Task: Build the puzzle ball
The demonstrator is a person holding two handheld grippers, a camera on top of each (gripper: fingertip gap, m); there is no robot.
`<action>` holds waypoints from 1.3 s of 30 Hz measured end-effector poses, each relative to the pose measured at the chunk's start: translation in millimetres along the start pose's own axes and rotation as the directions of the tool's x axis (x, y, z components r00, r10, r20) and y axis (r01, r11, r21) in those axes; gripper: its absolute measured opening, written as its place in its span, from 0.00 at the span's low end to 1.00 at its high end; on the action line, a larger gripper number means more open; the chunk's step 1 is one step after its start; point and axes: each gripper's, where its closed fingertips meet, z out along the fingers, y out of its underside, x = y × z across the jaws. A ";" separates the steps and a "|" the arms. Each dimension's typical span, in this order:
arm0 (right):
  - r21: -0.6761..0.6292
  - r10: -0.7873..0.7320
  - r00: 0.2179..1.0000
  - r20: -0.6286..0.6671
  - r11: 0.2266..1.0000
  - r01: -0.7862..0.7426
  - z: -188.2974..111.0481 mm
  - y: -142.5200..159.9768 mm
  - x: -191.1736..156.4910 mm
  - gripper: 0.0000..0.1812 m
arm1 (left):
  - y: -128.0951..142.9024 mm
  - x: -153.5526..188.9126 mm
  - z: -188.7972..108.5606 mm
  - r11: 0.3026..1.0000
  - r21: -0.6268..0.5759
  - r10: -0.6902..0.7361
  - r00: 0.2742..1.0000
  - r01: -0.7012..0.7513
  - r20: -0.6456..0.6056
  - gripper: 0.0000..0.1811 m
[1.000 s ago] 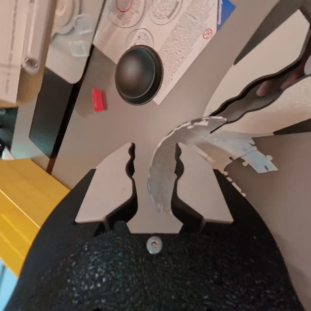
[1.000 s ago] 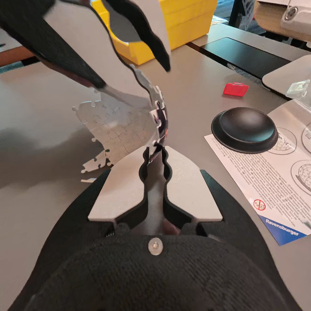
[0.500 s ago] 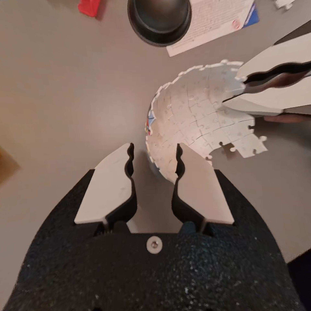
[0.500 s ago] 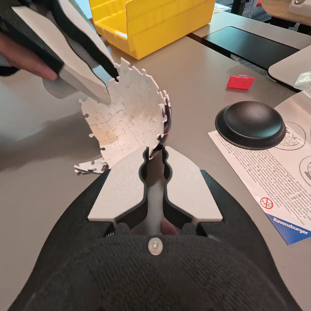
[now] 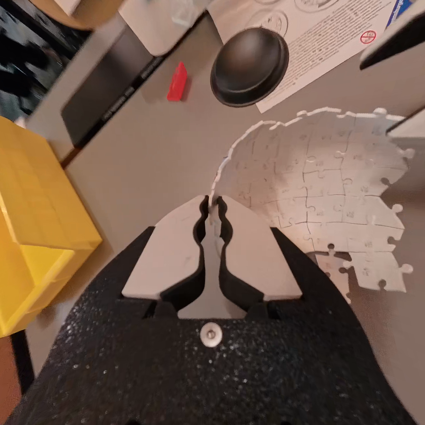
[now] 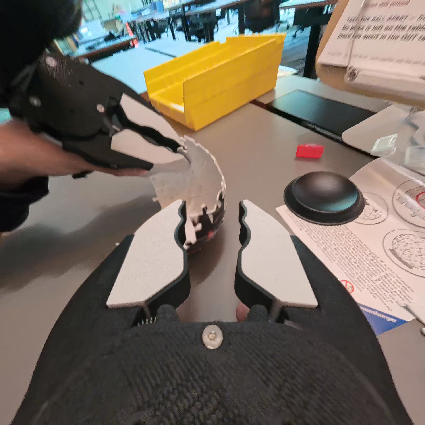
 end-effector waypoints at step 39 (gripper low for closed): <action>-0.322 -0.673 0.727 -0.139 0.725 0.609 43.5 -6.6 14.4 0.03 | -20.4 12.8 -43.3 0.923 0.363 0.009 0.952 -0.125 0.305 0.11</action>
